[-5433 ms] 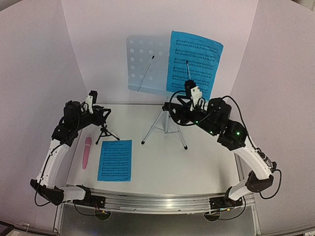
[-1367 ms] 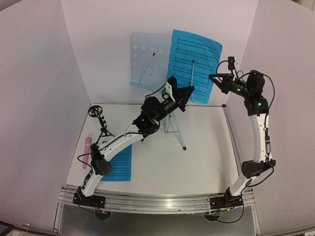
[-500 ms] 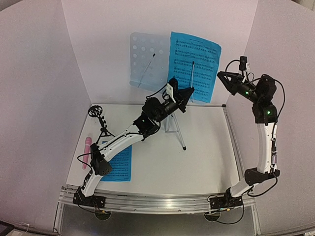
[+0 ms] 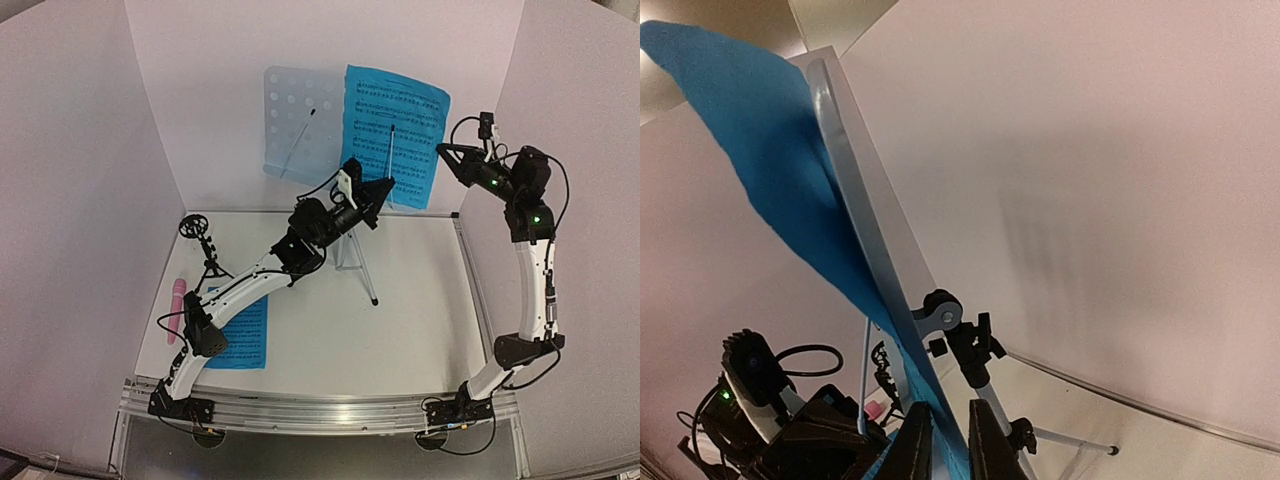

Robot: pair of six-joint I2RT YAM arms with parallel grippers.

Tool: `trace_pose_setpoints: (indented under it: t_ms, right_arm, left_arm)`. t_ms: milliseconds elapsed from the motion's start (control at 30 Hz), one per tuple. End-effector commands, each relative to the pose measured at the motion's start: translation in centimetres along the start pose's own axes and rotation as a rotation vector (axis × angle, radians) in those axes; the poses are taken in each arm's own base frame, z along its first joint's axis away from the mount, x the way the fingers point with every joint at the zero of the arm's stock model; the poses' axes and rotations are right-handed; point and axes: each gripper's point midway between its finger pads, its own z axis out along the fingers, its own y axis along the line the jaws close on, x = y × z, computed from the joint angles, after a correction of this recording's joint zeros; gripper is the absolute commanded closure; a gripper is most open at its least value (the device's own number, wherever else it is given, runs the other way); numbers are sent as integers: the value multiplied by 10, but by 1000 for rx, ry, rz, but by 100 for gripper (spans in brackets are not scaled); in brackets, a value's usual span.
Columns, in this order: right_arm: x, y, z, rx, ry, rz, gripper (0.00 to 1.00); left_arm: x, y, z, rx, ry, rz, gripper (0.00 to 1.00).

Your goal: Pack up the instrument practice props

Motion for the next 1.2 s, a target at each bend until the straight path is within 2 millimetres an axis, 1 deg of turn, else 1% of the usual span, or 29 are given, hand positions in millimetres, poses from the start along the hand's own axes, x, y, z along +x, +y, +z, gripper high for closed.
trace_pose_setpoints:
  t_ms: [0,167,400,567,667,1067,1133,1167]
  right_arm:
    - [-11,11,-1,-41,-33,-20,93]
    - [-12,13,-4,-33,-41,-31,99]
    - [-13,20,-9,-41,-46,-39,100]
    - [-27,35,-21,-51,-82,-51,100]
    - [-36,42,-30,-28,-115,-61,100]
    - [-58,54,-54,50,-207,-112,100]
    - [-58,54,-55,58,-208,-110,100]
    - [-54,50,-54,62,-199,-101,100]
  left_arm:
    - [-18,0,-2,-12,-21,30,100]
    - [-18,0,-3,-13,-19,28,100]
    - [-16,1,-3,-21,-14,29,100]
    - [-14,3,-3,-31,-6,36,100]
    - [-13,4,-3,-34,-4,40,100]
    - [-11,5,-4,-39,4,51,100]
    - [-10,5,-4,-40,5,53,100]
    - [-10,5,-4,-40,5,54,100]
